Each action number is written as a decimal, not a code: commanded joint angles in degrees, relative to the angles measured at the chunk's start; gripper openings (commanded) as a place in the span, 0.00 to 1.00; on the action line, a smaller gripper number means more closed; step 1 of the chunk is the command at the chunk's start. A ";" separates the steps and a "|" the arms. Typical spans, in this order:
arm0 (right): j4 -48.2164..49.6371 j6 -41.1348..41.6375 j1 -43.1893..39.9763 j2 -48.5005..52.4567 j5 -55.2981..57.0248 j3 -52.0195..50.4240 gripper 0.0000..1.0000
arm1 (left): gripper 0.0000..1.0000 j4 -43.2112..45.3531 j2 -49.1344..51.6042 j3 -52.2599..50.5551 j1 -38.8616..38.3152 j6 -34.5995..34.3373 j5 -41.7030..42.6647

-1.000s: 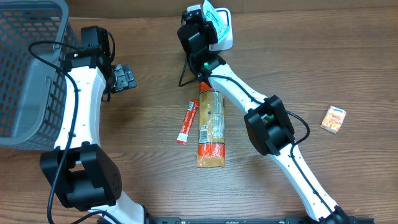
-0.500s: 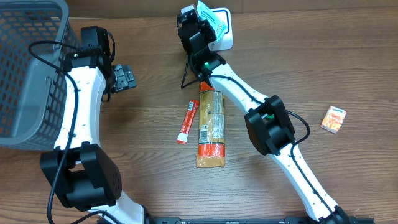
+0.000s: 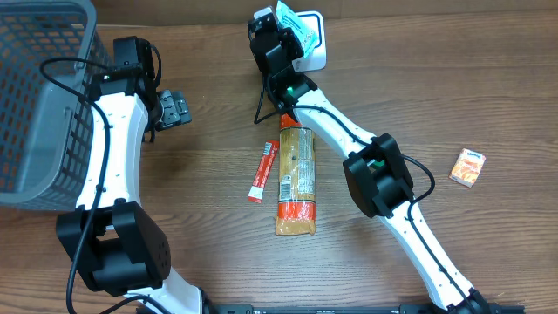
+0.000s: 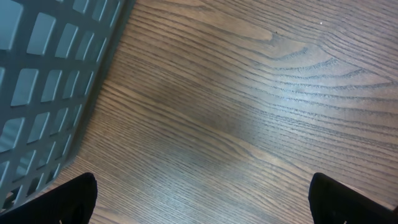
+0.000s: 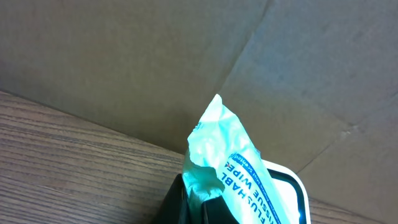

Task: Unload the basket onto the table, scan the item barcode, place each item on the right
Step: 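Carry the wet-wipe pack right and release it on the table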

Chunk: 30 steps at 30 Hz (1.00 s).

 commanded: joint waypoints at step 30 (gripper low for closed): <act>-85.26 29.38 -28.00 -40.02 -24.04 -5.73 0.04 | 1.00 0.00 -0.46 1.01 0.09 0.63 0.28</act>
